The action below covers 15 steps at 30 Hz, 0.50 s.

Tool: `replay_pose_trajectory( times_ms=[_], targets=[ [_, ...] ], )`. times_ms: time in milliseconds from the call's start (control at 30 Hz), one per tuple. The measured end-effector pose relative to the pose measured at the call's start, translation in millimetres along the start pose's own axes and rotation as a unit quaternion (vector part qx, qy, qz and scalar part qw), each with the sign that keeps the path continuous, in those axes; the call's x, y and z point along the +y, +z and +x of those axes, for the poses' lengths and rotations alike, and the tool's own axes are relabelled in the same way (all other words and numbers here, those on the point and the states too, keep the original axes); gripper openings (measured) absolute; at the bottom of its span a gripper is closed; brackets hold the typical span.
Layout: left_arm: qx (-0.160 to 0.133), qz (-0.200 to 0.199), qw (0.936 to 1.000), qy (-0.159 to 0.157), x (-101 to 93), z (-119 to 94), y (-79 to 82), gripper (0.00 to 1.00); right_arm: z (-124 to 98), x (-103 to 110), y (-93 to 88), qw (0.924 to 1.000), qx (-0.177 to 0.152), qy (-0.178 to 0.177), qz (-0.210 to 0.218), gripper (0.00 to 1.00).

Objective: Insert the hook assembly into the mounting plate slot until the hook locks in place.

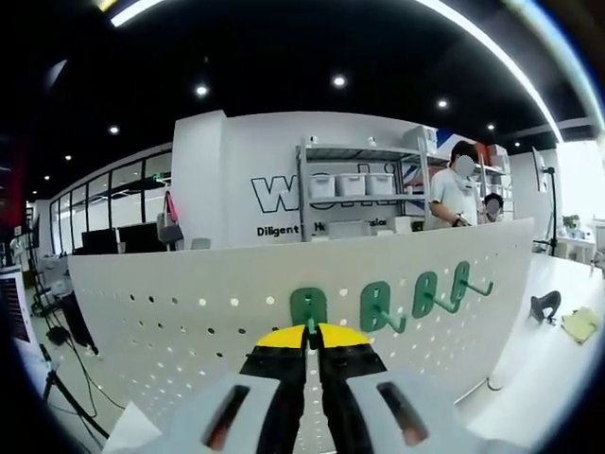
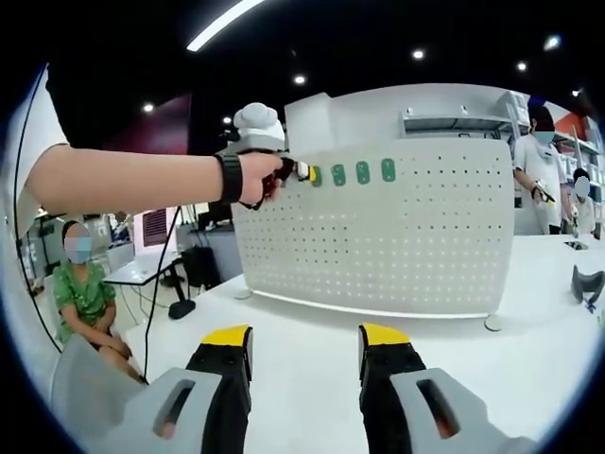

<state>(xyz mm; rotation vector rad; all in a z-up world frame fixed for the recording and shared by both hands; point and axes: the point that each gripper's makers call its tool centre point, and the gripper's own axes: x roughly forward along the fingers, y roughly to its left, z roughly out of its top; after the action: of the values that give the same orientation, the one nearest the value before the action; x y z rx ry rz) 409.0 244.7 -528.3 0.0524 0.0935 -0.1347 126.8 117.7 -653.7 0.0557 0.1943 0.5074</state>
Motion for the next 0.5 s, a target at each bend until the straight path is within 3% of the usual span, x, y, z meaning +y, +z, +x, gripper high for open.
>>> replay_pose_trajectory(
  times_ms=[500],
  targets=[
    [-0.001, 0.002, 0.9999, -0.017, -2.3, 1.8, 2.3, 0.06, 2.6, 1.5, 0.2, 1.0, 0.002, 0.003, -0.001, 0.45]
  ],
)
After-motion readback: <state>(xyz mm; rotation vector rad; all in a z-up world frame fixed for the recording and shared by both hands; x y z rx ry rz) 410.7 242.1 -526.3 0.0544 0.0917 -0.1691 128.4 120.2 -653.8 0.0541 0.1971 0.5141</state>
